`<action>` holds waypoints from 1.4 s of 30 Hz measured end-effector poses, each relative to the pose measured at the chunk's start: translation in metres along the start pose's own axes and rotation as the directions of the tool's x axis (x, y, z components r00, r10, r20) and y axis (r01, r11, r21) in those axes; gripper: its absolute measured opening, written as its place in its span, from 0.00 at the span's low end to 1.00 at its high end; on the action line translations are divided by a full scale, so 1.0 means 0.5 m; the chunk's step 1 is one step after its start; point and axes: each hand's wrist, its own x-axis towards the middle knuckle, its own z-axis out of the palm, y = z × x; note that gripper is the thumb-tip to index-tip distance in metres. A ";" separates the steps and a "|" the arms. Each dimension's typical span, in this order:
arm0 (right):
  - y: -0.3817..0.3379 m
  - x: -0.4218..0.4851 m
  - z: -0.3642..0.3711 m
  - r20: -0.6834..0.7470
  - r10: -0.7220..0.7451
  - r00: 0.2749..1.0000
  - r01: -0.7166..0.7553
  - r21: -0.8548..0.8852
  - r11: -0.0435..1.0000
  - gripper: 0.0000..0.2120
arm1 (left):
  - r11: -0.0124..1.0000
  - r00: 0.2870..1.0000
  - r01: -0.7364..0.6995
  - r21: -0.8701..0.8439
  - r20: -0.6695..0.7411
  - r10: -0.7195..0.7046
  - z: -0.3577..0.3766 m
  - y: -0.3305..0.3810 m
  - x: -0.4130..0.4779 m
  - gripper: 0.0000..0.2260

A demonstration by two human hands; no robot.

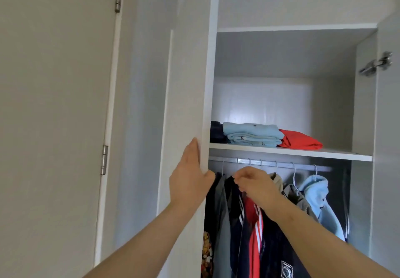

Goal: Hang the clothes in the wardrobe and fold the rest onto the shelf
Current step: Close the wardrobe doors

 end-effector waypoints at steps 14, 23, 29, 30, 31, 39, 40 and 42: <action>0.187 0.040 -0.254 -0.127 0.064 0.990 -0.083 -0.150 0.985 0.10 | 0.905 0.994 0.000 0.425 0.096 -0.045 0.406 0.141 0.087 0.29; 0.318 0.145 -0.319 -0.133 0.126 0.983 -0.143 -0.119 0.983 0.14 | 0.867 0.993 0.039 0.497 0.075 -0.087 0.574 0.139 0.159 0.30; 0.374 0.201 -0.313 -0.111 0.182 0.977 -0.184 -0.011 0.983 0.12 | 0.823 0.992 0.068 0.564 0.047 -0.115 0.640 0.125 0.193 0.31; 0.383 0.209 -0.316 -0.102 0.186 0.977 -0.189 -0.021 0.982 0.12 | 0.816 0.992 0.071 0.573 0.048 -0.120 0.650 0.122 0.198 0.31; 0.390 0.213 -0.319 -0.095 0.189 0.977 -0.192 -0.026 0.981 0.11 | 0.810 0.991 0.077 0.582 0.044 -0.125 0.658 0.119 0.201 0.31; 0.391 0.217 -0.364 -0.106 0.178 0.978 -0.177 0.024 0.984 0.11 | 0.732 0.990 0.101 0.674 0.002 -0.138 0.701 0.100 0.231 0.34; 0.386 0.217 -0.368 -0.103 0.174 0.979 -0.172 0.023 0.985 0.10 | 0.730 0.989 0.110 0.675 -0.001 -0.149 0.699 0.097 0.234 0.34; 0.378 0.205 -0.382 -0.111 0.178 0.978 -0.177 0.020 0.984 0.10 | 0.741 0.987 0.112 0.662 0.012 -0.160 0.701 0.103 0.234 0.34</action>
